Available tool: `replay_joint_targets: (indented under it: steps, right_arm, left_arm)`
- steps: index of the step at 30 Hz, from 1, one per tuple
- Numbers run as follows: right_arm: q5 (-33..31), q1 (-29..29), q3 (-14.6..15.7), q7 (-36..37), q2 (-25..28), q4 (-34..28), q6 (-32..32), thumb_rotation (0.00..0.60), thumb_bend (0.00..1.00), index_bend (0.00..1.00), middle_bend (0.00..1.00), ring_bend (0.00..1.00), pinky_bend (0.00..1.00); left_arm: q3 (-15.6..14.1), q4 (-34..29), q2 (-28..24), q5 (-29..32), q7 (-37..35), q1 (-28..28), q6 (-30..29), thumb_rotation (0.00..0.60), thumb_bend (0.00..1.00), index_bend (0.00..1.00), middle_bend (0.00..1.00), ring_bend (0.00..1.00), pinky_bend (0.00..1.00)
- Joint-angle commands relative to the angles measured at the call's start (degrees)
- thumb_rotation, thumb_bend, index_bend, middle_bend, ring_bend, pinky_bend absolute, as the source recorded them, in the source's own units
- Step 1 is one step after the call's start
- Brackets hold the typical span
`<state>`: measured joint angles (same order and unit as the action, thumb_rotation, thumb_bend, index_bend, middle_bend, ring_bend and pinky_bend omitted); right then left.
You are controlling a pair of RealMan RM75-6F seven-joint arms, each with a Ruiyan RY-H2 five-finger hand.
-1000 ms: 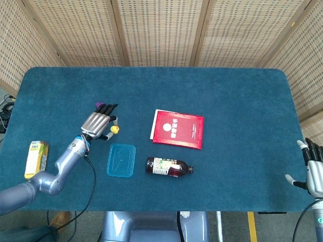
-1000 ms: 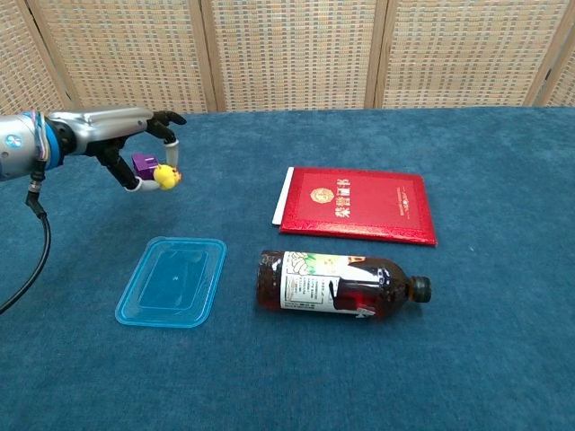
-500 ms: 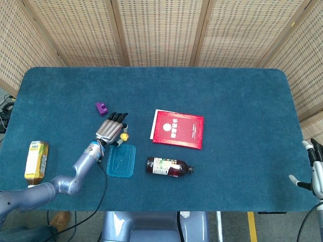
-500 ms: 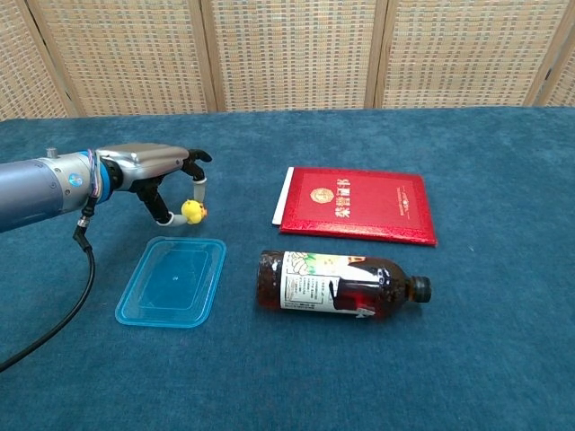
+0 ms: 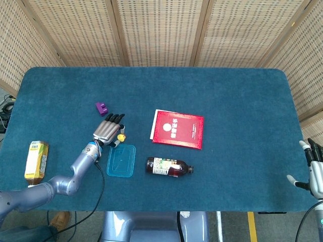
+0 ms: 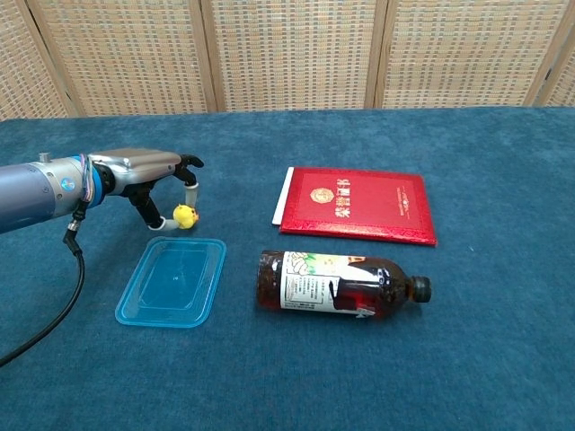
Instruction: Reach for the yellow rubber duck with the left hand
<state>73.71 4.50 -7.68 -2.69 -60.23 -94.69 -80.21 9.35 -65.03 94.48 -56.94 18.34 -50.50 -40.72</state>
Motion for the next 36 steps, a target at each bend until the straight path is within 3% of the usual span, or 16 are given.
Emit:
replay_joint_targets:
  steps: [1,7,11,19,24,27,29,36]
  right_arm:
    - [0.0,-0.07,-0.02,0.01,0.03,-0.06,-0.15,0.6,0.0,0.09,0.0,0.0,0.0]
    - [-0.1,-0.18,-0.03,0.04,0.11,-0.13,-0.28,0.6,0.0,0.09,0.0,0.0,0.0]
    - [0.09,-0.26,0.08,0.03,0.19,-0.37,-0.39,0.6,0.0,0.09,0.0,0.0,0.0]
    - [1.59,-0.66,0.3,1.42,1.0,-1.24,-1.29,0.6,0.0,0.09,0.0,0.0,0.0]
    - [2.25,-0.84,0.43,2.05,1.3,-1.46,-1.65,0.6,0.0,0.09,0.0,0.0,0.0]
    - [2.92,-1.03,0.52,2.48,1.49,-1.53,-2.18,0.6,0.0,0.09,0.0,0.0,0.0]
    - [3.34,-1.31,0.53,2.91,1.57,-1.56,-2.85,0.6,0.0,0.09,0.0,0.0,0.0]
    - [4.66,-2.1,0.65,4.09,2.37,-2.31,-4.52,0.6,0.0,0.09,0.0,0.0,0.0]
  left_arm:
    - [0.07,0.22,0.07,-0.76,-1.55,0.11,0.19,0.6,0.3,0.34,0.0,0.0,0.0]
    - [0.29,-2.46,-2.93,-2.15,-4.85,0.84,0.64,0.6,0.21,0.08,0.0,0.0,0.0]
    - [1.07,-6.83,-7.24,-2.79,-6.72,2.47,-1.78,0.6,0.19,0.0,0.0,0.0,0.0]
    - [1.65,-22.23,-21.05,-6.69,-11.31,13.07,-18.07,0.6,0.16,0.0,0.0,0.0,0.0]
    - [0.38,-26.59,-24.47,-9.18,-12.19,18.02,-25.24,0.6,0.11,0.0,0.0,0.0,0.0]
    - [-1.36,-28.75,-25.3,-10.07,-8.79,23.83,-34.79,0.6,0.1,0.0,0.0,0.0,0.0]
    - [-4.88,-32.73,-26.79,-12.67,-7.76,30.41,-43.43,0.6,0.1,0.0,0.0,0.0,0.0]
    - [-9.18,-32.83,-29.73,-19.67,-14.27,37.21,-48.78,0.6,0.1,0.0,0.0,0.0,0.0]
